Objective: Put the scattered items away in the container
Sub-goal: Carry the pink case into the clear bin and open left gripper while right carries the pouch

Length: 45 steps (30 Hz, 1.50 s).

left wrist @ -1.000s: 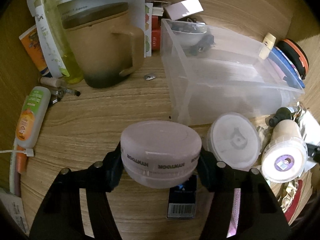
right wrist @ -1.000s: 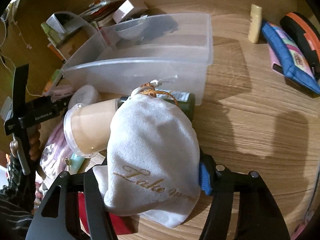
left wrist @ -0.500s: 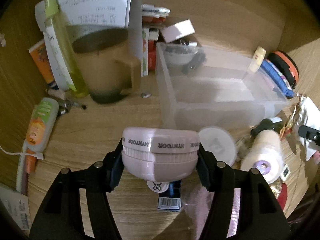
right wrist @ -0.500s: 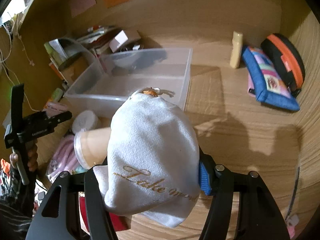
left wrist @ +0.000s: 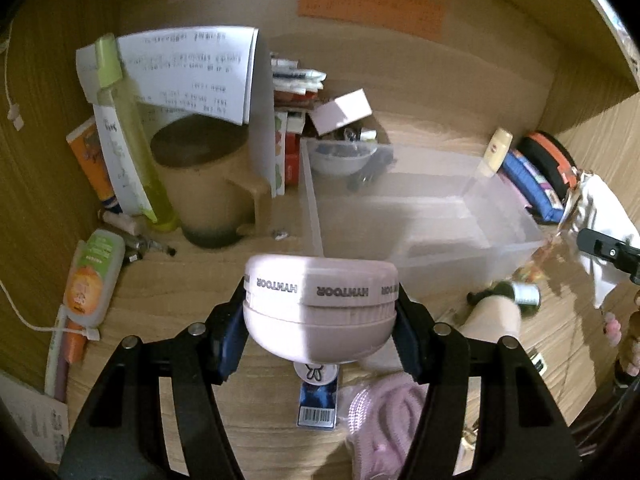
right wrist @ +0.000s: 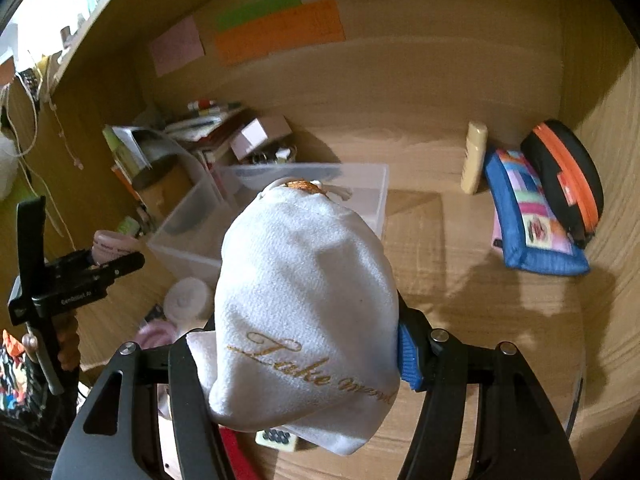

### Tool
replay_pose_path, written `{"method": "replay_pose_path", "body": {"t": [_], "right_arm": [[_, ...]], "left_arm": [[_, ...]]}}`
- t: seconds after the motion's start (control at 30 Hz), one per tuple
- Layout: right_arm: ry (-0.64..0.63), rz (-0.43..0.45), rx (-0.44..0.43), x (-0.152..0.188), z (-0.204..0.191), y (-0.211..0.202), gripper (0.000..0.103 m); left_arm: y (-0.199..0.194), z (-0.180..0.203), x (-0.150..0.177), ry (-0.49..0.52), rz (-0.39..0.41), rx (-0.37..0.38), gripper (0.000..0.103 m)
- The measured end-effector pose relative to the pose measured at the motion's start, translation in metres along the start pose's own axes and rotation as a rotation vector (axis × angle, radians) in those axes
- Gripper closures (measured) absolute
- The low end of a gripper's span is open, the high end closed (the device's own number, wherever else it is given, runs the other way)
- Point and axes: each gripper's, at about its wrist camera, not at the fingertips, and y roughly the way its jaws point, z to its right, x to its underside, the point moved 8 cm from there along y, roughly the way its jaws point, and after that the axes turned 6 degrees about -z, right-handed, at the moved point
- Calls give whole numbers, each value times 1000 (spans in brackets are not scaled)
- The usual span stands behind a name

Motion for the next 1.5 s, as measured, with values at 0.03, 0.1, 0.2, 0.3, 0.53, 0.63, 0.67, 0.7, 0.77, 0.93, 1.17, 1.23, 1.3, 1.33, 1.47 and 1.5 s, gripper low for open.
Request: {"method": "replay_pose_path", "body": {"t": [0.03, 0.1, 0.2, 0.3, 0.53, 0.63, 0.67, 0.7, 0.77, 0.93, 1.17, 1.23, 1.3, 1.33, 1.47, 1.5], "right_arm": [[-3, 7, -3, -4, -1, 0, 45], [-5, 10, -10, -8, -2, 2, 45], [-3, 6, -13, -12, 0, 7, 45], [4, 2, -21, -17, 1, 13, 45], [2, -21, -45, -29, -3, 31, 45], [0, -38, -54, -33, -4, 42, 45], [1, -43, -57, -35, -5, 46, 45], [0, -50, -63, -37, -6, 50, 45], [-1, -58, -68, -41, -7, 56, 45], [-21, -80, -59, -50, -11, 76, 45], [-42, -100, -42, -59, -13, 95, 45], [-45, -107, -41, -60, -13, 101, 45], [-47, -114, -33, -59, -12, 107, 45], [-46, -118, -34, -58, -11, 109, 45], [-37, -138, -39, -54, -8, 119, 45], [-37, -141, -35, -53, -6, 121, 45]], "left_arm": [[-1, 1, -3, -1, 5, 3, 41], [-4, 2, -7, -4, 13, 9, 41], [-7, 5, -13, -7, 23, 19, 41], [-8, 9, -20, -5, 33, 33, 41], [-1, 20, -36, 7, 33, 56, 41], [5, 26, -42, 17, 30, 61, 41], [7, 29, -45, 22, 31, 59, 41], [9, 30, -46, 26, 30, 59, 41], [15, 34, -50, 36, 24, 63, 41], [32, 42, -54, 37, -2, 78, 41], [55, 52, -61, 43, -31, 89, 41], [60, 55, -63, 48, -38, 86, 41], [65, 58, -64, 54, -47, 88, 41], [69, 60, -64, 56, -52, 89, 41], [79, 66, -62, 73, -69, 84, 41], [81, 67, -61, 77, -74, 83, 41]]}}
